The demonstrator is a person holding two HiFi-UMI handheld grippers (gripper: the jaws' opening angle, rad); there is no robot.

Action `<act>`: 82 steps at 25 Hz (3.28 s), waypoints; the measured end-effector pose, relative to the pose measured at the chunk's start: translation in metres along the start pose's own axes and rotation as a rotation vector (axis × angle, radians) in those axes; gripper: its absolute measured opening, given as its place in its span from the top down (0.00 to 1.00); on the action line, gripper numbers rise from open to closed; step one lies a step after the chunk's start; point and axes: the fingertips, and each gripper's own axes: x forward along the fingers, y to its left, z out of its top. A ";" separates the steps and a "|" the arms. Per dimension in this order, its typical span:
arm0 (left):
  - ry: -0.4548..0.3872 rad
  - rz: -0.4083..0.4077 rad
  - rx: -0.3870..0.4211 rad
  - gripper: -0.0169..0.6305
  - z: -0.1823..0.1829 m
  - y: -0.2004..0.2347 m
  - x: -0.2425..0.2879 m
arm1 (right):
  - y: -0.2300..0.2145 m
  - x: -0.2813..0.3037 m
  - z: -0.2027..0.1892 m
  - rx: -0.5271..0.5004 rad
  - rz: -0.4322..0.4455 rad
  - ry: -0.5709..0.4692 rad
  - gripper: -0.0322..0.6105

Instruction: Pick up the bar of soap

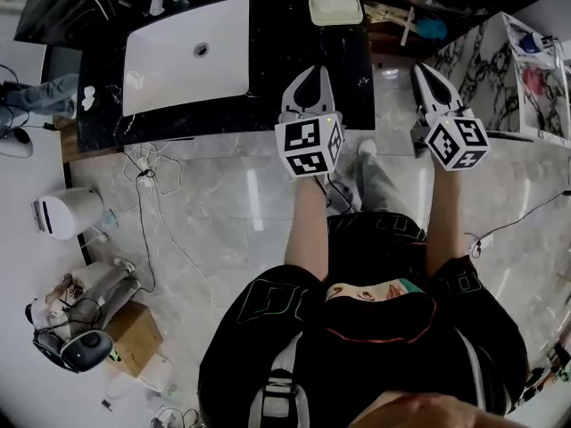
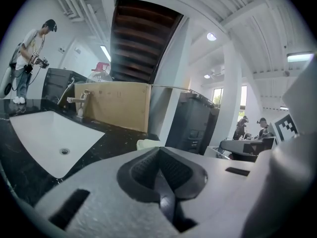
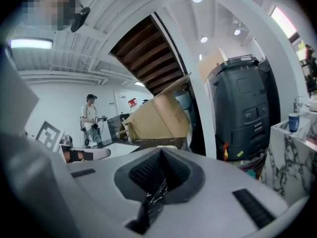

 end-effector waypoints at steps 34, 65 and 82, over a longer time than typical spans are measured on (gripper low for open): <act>-0.024 0.283 0.079 0.96 0.038 0.021 0.095 | -0.007 0.175 0.067 -0.377 0.525 0.079 0.94; -0.102 0.365 -0.103 0.96 0.011 0.064 0.083 | 0.026 0.240 -0.054 -1.005 0.769 0.789 0.63; -0.133 0.406 -0.159 0.96 0.008 0.089 0.075 | 0.016 0.252 -0.093 -1.115 0.798 1.076 0.61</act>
